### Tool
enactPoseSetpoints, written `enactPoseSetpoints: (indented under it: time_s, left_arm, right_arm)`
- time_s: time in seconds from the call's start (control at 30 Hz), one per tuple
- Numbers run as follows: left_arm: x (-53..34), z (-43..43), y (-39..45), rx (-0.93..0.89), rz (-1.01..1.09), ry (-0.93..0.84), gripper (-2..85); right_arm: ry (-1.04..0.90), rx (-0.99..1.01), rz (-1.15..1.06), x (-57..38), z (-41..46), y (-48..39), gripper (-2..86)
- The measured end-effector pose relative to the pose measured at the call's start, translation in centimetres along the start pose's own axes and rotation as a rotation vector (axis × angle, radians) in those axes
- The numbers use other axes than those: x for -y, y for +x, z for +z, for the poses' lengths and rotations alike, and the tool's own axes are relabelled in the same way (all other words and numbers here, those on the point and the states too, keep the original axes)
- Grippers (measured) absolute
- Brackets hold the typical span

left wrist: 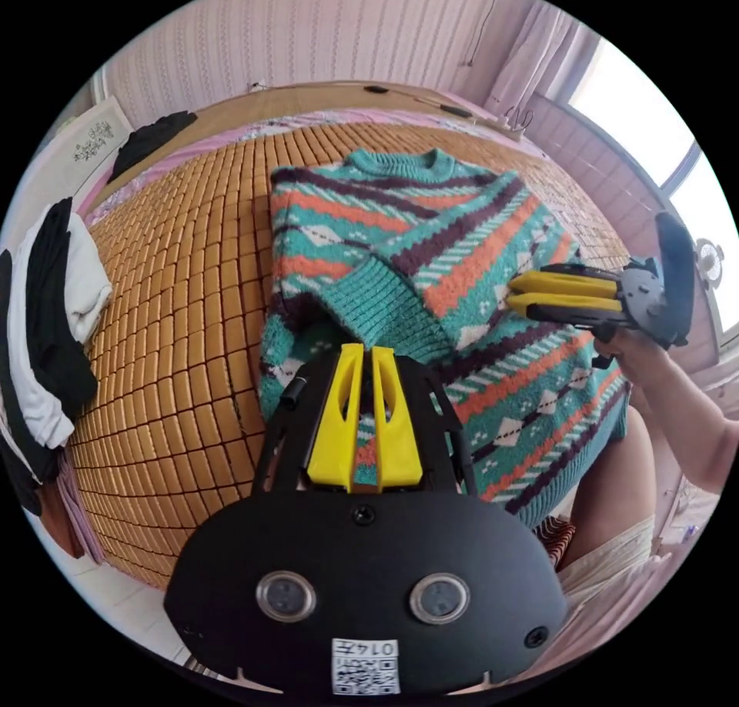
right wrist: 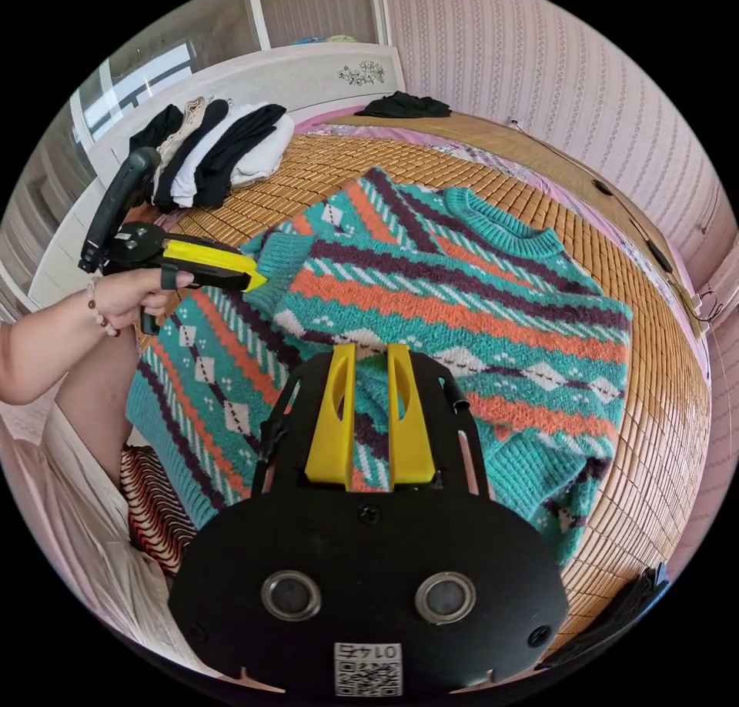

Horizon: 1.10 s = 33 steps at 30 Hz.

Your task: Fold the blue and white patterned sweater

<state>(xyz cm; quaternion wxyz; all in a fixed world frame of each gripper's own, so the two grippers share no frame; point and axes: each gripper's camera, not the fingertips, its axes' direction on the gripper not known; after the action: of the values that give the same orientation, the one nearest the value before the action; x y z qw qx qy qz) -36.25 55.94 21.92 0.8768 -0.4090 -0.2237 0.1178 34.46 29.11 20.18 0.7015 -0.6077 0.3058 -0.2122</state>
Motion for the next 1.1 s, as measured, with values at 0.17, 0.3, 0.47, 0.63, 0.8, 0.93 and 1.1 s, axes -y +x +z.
enactPoseSetpoints:
  time_s: [0.17,0.3,0.47,0.63,0.8,0.93,1.1]
  left_arm:
    - [0.7,-5.6,-3.1,-0.079,-0.037,0.086,4.5]
    - [4.2,-10.2,-9.6,-0.064,-0.103,0.195,8.5]
    - [13.5,-7.3,-15.7,-0.117,-0.157,0.127,13.1]
    - [21.8,-2.5,-18.7,-0.293,-0.225,0.039,9.1]
    - [25.3,-2.8,-14.9,-0.088,-0.054,-0.058,5.3]
    - [25.1,-10.0,-16.2,-0.157,-0.111,0.093,5.0]
    - [16.6,-22.2,-13.8,-0.211,0.045,0.259,5.0]
  right_arm:
    - [0.142,-0.016,0.085,0.1,-5.0,9.1,11.2]
    - [0.127,-0.149,0.244,1.3,-5.2,18.7,13.6]
    - [0.019,-0.101,0.503,2.5,-1.1,29.4,14.8]
    - [-0.08,-0.061,0.527,3.8,0.9,32.1,9.0]
    - [-0.009,-0.042,0.504,4.6,-1.6,33.0,5.5]
    - [0.252,0.135,0.448,1.9,-8.2,32.7,5.1]
    - [0.31,0.113,0.196,-7.5,-14.0,25.4,5.2]
